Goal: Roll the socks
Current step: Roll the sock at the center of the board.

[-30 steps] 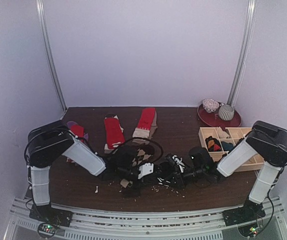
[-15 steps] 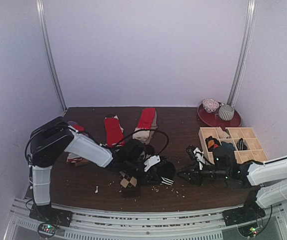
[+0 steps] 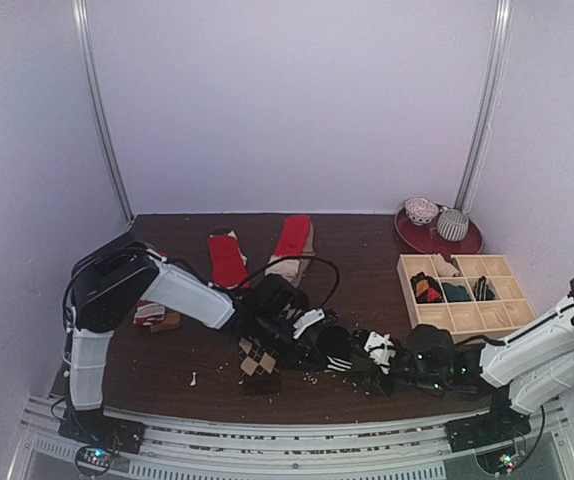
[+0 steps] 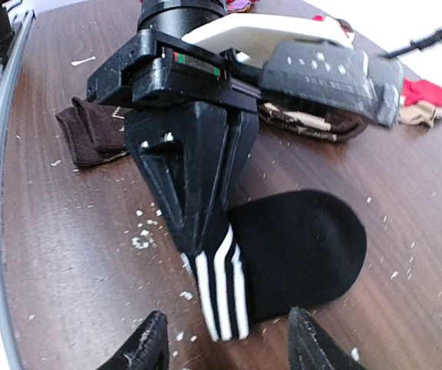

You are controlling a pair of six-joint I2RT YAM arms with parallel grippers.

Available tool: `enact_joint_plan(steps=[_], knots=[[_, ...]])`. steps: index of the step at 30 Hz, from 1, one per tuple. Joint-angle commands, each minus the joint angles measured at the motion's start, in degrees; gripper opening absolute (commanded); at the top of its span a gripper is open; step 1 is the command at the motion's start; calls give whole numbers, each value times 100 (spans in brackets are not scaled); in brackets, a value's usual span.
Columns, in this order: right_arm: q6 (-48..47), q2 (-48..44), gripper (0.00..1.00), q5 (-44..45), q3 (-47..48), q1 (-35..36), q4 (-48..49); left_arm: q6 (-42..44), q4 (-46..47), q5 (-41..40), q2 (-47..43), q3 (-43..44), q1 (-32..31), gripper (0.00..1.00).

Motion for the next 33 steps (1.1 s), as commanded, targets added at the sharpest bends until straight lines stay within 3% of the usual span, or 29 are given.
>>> enact_joint_plan(steps=[1, 11, 18, 21, 24, 26, 27, 28, 29, 33], knots=[[-758, 400, 53, 342, 287, 37, 298, -133, -1197, -279, 568, -273, -90, 0], [-596, 1328, 47, 36, 665, 37, 342, -54, -1214, -289, 597, -356, -13, 0], [-78, 1589, 21, 7, 849, -51, -5, -41, -1189, -300, 608, -333, 5, 0], [418, 1666, 17, -341, 918, -274, -192, -34, -1141, -370, 591, -260, 9, 9], [838, 1642, 15, -736, 878, -467, -360, -22, -929, -619, 415, -208, 9, 11], [1094, 1620, 15, -984, 846, -544, -461, 36, -530, -715, 177, -298, 13, 25], [1202, 1616, 15, -1149, 832, -614, -505, 62, -257, -759, 32, -376, 17, 47], [1300, 1602, 15, -1288, 827, -641, -548, 91, 60, -815, -144, -495, 18, 85], [1432, 1602, 15, -1395, 820, -680, -572, 43, 499, -964, -352, -695, 18, 95], [1702, 1675, 15, -1942, 877, -828, -807, 76, 2245, -1705, -1218, -1559, 18, 98]])
